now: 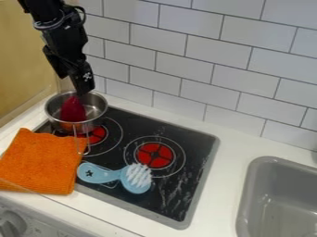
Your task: Move the blue brush to the top right of the stove
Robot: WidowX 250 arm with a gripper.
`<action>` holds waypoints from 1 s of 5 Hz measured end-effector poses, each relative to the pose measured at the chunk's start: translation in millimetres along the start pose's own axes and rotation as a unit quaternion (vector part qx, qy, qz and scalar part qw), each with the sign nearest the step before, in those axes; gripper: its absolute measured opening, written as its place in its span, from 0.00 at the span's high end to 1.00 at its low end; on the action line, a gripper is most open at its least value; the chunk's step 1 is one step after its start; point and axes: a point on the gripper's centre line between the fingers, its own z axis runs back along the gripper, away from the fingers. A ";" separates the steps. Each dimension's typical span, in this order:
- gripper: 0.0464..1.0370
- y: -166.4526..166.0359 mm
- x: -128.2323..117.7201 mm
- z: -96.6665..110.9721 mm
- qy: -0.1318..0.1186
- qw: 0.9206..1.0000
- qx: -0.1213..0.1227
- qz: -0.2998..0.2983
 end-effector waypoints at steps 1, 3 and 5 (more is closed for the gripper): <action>0.04 -12.1 -14.1 -13.1 0.022 0.999 -0.026 0.005; 0.04 -21.5 -10.8 -14.0 0.016 0.998 -0.051 -0.040; 0.04 -41.8 -10.9 6.5 -0.011 0.997 -0.038 -0.060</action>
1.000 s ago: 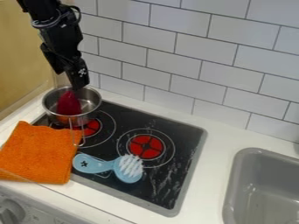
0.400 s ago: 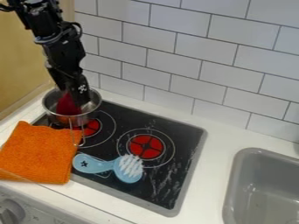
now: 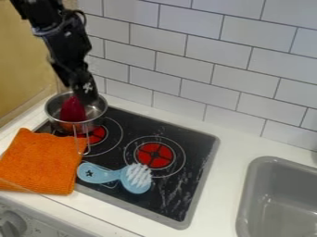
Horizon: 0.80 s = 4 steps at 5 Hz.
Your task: Move the blue brush to the top right of the stove
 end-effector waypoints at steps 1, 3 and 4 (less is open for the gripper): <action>0.04 -19.0 -3.7 -2.5 -0.002 1.000 -0.017 0.000; 0.04 -54.9 -9.7 -17.9 -0.002 0.999 -0.050 -0.019; 0.04 -72.3 -11.5 -24.6 0.002 0.996 -0.070 -0.052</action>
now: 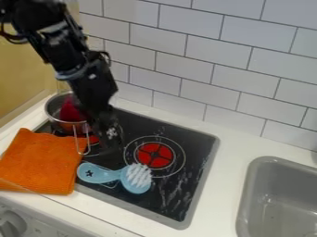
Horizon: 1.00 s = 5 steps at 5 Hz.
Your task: Move the blue brush to the top right of the stove
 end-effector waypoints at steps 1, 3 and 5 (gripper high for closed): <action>0.04 -11.1 -2.1 -6.1 0.008 0.999 -0.025 -0.044; 0.04 -45.0 -8.1 -22.7 0.027 0.980 -0.092 -0.175; 0.04 -62.2 -8.9 -45.0 0.083 0.954 -0.101 -0.269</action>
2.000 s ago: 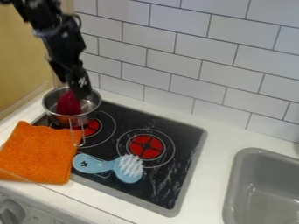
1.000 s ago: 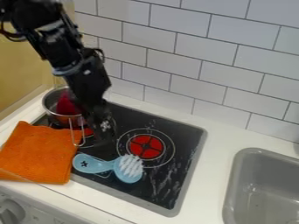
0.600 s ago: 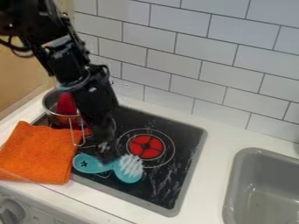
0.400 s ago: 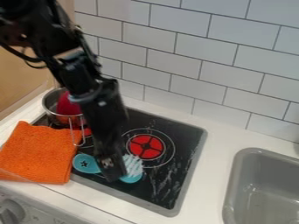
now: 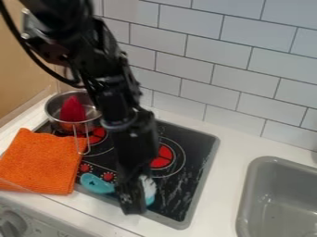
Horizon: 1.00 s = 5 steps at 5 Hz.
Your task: Move the blue brush to the top right of the stove
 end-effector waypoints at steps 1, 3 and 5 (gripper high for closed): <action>0.10 8.1 -0.8 -1.9 0.012 1.000 0.009 0.005; 0.32 17.6 1.9 -2.2 0.021 1.000 0.021 0.005; 0.32 20.0 4.9 -0.3 0.020 0.999 0.017 0.019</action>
